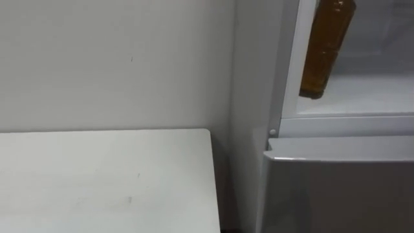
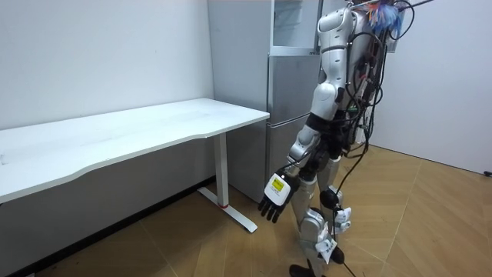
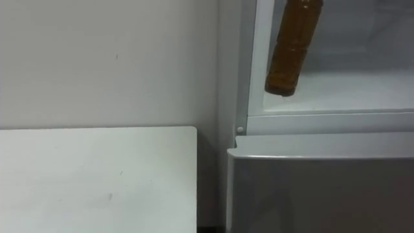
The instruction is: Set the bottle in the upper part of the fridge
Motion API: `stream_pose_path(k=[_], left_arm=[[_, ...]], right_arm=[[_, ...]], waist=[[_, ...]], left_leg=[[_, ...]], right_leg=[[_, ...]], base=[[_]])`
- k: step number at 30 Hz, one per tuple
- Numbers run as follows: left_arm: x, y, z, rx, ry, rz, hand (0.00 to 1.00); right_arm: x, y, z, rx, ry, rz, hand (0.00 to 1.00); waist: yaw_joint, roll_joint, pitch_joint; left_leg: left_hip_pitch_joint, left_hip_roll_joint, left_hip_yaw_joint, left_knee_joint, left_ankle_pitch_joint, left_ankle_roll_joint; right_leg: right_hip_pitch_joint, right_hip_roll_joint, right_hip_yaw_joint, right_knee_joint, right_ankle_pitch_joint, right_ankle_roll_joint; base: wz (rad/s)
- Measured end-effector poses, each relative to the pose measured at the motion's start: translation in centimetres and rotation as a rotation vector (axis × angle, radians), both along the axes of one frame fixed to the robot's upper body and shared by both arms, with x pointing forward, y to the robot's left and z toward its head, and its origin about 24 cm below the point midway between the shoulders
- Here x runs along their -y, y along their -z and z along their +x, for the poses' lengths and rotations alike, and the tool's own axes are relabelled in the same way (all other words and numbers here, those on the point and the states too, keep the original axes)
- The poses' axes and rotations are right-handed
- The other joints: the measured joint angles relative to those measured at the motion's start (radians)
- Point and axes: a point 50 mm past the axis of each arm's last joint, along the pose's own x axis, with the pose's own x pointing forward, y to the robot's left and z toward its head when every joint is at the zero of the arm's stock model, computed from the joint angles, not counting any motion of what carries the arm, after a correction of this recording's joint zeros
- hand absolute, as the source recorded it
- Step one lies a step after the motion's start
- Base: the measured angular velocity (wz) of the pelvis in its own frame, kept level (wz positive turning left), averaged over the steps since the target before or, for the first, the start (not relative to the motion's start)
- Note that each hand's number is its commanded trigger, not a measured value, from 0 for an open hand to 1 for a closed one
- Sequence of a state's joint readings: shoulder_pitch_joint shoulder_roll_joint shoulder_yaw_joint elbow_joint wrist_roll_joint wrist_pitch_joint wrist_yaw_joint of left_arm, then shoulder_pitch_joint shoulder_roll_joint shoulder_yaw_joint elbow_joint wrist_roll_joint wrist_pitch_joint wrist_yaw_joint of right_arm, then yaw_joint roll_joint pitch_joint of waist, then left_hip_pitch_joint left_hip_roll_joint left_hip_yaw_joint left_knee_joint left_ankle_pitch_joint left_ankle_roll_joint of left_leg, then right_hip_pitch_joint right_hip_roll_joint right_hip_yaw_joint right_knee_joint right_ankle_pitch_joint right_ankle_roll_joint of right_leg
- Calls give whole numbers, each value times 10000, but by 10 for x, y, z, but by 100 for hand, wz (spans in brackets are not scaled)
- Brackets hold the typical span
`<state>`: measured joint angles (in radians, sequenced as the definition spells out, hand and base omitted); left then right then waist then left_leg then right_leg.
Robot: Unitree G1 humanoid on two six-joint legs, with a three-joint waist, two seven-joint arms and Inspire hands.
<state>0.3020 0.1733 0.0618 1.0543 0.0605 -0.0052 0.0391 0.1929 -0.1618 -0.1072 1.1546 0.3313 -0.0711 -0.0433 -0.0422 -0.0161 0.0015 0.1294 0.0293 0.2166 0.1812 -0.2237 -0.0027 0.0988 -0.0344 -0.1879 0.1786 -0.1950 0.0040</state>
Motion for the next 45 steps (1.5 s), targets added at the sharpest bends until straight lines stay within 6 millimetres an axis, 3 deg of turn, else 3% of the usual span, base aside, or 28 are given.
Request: stream_pose_path(k=[8, 12, 16, 19, 23, 28, 34, 40, 45], left_arm=[[-15, -5, -7, 90, -722, 415, 0], [-19, -7, -8, 194, -787, 493, 0], [-26, -11, -3, 543, -987, 797, 0], [-27, -12, -2, 621, -1041, 850, 0], [-29, -14, 1, 797, -1057, 1056, 0], [-30, -15, 4, 958, -972, 1102, 0], [-31, -15, -2, 814, -1066, 1126, 0], [-32, -16, -3, 747, -977, 1172, 0], [-32, -16, -4, 717, -980, 1190, 0]], right_arm=[[44, -20, 13, 1536, 2881, -806, 0], [70, -46, 41, 3479, 4020, -1613, 0], [97, -70, 53, 4479, 5066, -2653, 0], [107, -87, 63, 5122, 5515, -3315, 0], [115, -116, 80, 6373, 5756, -4057, 0], [123, -169, 106, 8293, 5634, -5317, 0], [133, -211, 107, 9434, 6800, -6680, 0], [123, -251, 110, 10676, 6562, -8366, 0], [122, -261, 109, 10917, 6906, -9033, 0]], waist=[[-290, -372, 26], [-632, -469, 24], [-662, -536, -6], [-691, -549, -16], [-831, -551, -8], [-944, -652, -21], [-968, -763, -14], [-1054, -680, 18], [-1048, -628, -26]], left_leg=[[40, 8, 10, -119, -14, 14], [42, 2, 30, -140, -14, 15], [75, -4, 134, -160, -14, 15], [59, -3, 260, -173, -13, 15], [-63, -7, 308, -175, -11, 15], [-139, -4, 468, -168, -11, 16], [-142, -5, 491, -164, -11, 16], [-164, -2, 497, -168, -15, 18], [-358, 12, 521, -177, -35, 32]], right_leg=[[-129, 24, 119, 292, -137, -22], [-140, 29, 144, 258, -121, -18], [-159, 27, 215, 255, -118, -13], [-214, 19, 238, 311, -120, -12], [-494, 22, 360, 440, -126, -15], [-643, 37, 478, 421, -128, -10], [-635, 35, 476, 436, -128, -9], [-668, 44, 509, 446, -146, 1], [-962, 60, 545, 646, -134, -7]], base=[[0], [-1], [-7], [-12], [-9], [-7], [0], [0], [-2]])
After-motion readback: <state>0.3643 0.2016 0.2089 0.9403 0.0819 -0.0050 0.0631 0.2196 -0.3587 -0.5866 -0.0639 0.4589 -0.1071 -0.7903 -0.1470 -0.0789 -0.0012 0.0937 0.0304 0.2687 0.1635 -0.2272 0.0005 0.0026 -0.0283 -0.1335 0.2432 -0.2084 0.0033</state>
